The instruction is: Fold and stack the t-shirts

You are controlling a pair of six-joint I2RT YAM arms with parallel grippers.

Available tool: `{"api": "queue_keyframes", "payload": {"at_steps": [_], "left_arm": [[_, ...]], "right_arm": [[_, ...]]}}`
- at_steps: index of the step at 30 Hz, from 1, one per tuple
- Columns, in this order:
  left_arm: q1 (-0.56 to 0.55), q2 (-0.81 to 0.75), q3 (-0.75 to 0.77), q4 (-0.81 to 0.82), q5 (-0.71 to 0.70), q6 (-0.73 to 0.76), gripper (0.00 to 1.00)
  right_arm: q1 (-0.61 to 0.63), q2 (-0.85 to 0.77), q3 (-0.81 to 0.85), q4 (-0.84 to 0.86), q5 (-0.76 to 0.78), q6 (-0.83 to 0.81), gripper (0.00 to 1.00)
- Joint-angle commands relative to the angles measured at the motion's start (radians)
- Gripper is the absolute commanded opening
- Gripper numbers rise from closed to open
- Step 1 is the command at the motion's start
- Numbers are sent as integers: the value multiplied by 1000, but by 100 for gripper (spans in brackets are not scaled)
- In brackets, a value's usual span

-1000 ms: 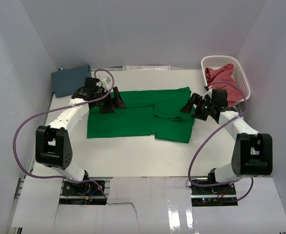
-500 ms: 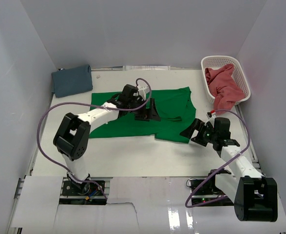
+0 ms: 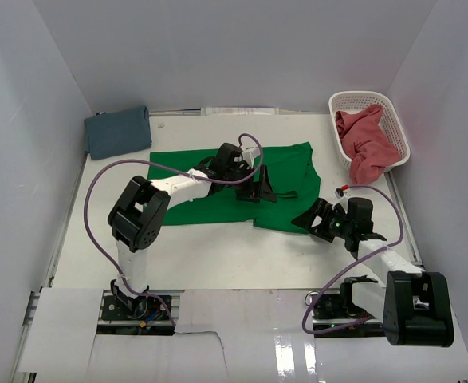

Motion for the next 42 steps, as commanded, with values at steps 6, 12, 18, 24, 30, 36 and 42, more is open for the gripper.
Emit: {"api": "queue_keyframes", "payload": {"at_steps": [6, 12, 18, 24, 30, 36, 42], "left_arm": [[-9, -39, 11, 33, 11, 4, 95], [-9, -47, 14, 5, -6, 26, 96], [9, -64, 35, -117, -120, 90, 96], [218, -101, 14, -125, 0, 44, 97], [285, -29, 97, -220, 26, 104, 97], [284, 17, 77, -187, 57, 86, 97], [284, 27, 80, -185, 69, 95, 97]], "right_arm": [[-4, 139, 11, 143, -46, -74, 98], [-4, 226, 70, 102, -87, -121, 95], [-3, 272, 42, 157, -219, -58, 82], [-1, 297, 42, 125, -255, -55, 62], [8, 308, 51, 61, -258, -64, 58], [14, 312, 71, -31, -261, -80, 17], [14, 309, 128, -123, -347, -9, 9]]}}
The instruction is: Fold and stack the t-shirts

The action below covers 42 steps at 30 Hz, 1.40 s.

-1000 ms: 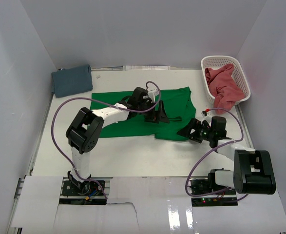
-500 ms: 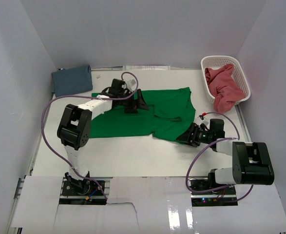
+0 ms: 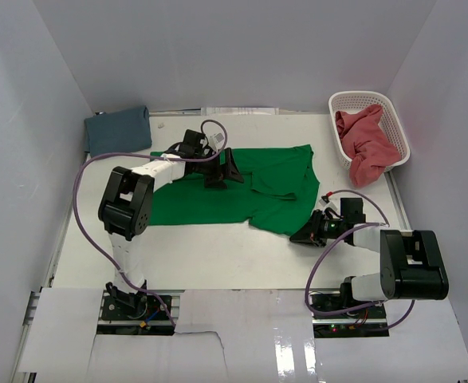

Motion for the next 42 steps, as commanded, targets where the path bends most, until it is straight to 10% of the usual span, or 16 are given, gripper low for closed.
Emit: {"api": "queue_keyframes", "payload": {"at_steps": [1, 10, 26, 32, 42], "left_arm": [[7, -22, 9, 6, 31, 19, 97], [7, -31, 2, 8, 45, 22, 97], [5, -60, -14, 8, 49, 26, 97], [5, -82, -15, -7, 45, 34, 97], [5, -91, -15, -23, 34, 43, 97]], "right_arm": [[5, -7, 81, -68, -85, 52, 9], [5, -17, 289, -146, -83, 135, 8], [19, 468, 654, 391, -97, 436, 8], [71, 556, 918, 7, 48, 144, 76], [116, 352, 907, -360, 306, -128, 74]]}}
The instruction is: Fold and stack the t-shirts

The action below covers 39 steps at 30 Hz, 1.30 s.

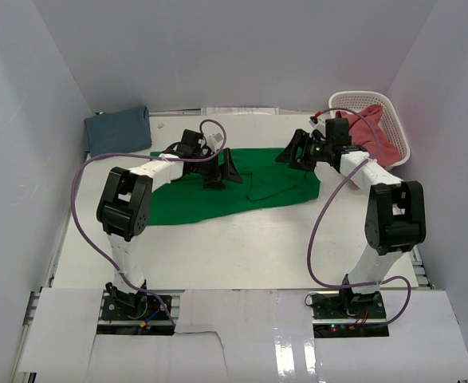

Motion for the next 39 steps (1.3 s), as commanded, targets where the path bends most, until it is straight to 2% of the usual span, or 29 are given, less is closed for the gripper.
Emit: {"api": "queue_keyframes", "payload": {"at_steps": [1, 4, 8, 17, 21, 28, 39], "left_arm": [[0, -95, -4, -19, -12, 21, 97], [11, -128, 2, -48, -95, 1, 97], [116, -209, -64, -41, -128, -77, 96], [337, -496, -191, -101, -324, -126, 98], [420, -588, -275, -110, -338, -186, 98], [466, -704, -432, -84, -353, -234, 98], [505, -770, -481, -128, -358, -228, 98]], "right_arm": [[-8, -59, 5, -203, 126, -140, 73], [-5, -82, -10, -267, 175, -168, 68], [-7, -69, -27, -298, 198, -190, 60], [-7, 19, -14, -300, 215, -193, 59], [-7, 46, -20, -278, 217, -190, 58], [-8, 100, 3, -258, 230, -185, 56], [-8, 151, 23, -229, 252, -182, 53]]}}
